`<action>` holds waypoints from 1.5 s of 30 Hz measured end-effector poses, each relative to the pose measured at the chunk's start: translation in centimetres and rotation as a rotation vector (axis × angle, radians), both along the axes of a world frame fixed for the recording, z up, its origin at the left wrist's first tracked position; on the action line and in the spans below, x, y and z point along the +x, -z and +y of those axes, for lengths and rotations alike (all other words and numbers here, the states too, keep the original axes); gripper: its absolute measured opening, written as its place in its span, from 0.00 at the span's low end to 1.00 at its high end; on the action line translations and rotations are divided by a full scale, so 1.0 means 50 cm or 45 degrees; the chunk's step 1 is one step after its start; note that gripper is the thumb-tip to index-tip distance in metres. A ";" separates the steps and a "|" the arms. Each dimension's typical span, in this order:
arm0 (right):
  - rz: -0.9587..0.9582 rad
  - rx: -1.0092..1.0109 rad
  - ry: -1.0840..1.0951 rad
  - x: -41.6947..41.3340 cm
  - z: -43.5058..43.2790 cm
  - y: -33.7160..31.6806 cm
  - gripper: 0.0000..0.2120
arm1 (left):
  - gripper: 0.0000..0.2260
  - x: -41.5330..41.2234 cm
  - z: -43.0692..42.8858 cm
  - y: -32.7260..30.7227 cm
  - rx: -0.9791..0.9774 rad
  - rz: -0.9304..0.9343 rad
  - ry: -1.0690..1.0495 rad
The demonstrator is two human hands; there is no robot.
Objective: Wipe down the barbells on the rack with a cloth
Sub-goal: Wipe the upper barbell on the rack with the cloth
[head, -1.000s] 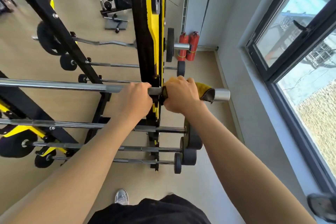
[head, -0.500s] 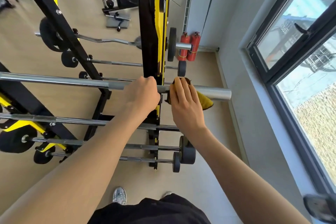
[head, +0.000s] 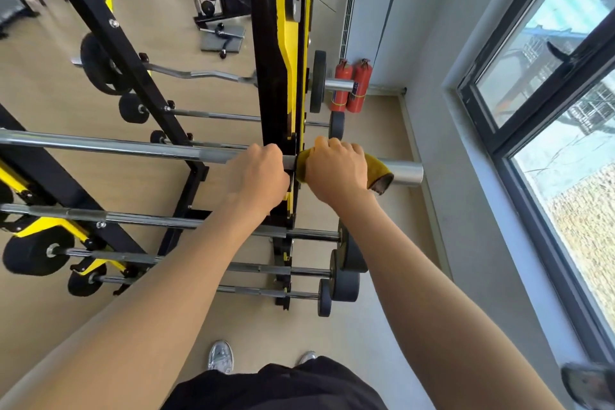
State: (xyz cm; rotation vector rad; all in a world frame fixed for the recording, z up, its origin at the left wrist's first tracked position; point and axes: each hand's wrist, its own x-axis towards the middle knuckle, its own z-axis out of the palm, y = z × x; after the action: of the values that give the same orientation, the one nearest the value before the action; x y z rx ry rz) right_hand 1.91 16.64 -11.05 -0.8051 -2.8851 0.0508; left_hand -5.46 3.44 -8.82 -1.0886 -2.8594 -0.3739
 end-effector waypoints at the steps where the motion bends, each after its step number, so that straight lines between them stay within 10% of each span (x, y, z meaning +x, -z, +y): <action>1: 0.037 0.058 -0.085 0.014 -0.005 0.013 0.10 | 0.12 -0.003 -0.004 0.002 0.025 -0.021 0.002; 5: 0.138 0.176 -0.427 0.070 0.020 0.026 0.18 | 0.16 -0.018 -0.016 0.007 0.159 -0.090 0.067; 17: -0.388 0.412 -0.310 -0.029 -0.017 -0.021 0.14 | 0.18 -0.117 -0.055 0.035 0.309 -0.294 0.283; 28: 0.178 -0.096 0.438 -0.121 -0.218 -0.072 0.13 | 0.12 -0.209 -0.093 0.050 0.632 -0.233 0.344; 35: 0.224 -0.641 -0.077 -0.241 -0.319 0.009 0.24 | 0.15 -0.326 -0.215 0.050 0.691 -0.171 0.258; 45: 0.266 0.025 0.240 -0.318 -0.383 0.085 0.16 | 0.10 -0.424 -0.325 0.092 0.552 -0.114 0.319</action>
State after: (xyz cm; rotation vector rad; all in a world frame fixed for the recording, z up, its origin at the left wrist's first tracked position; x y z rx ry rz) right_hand -13.97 -2.51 -15.28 -1.0002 -2.6002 0.0804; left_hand -26.68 -12.80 -13.43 -1.3561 -2.5278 -1.0227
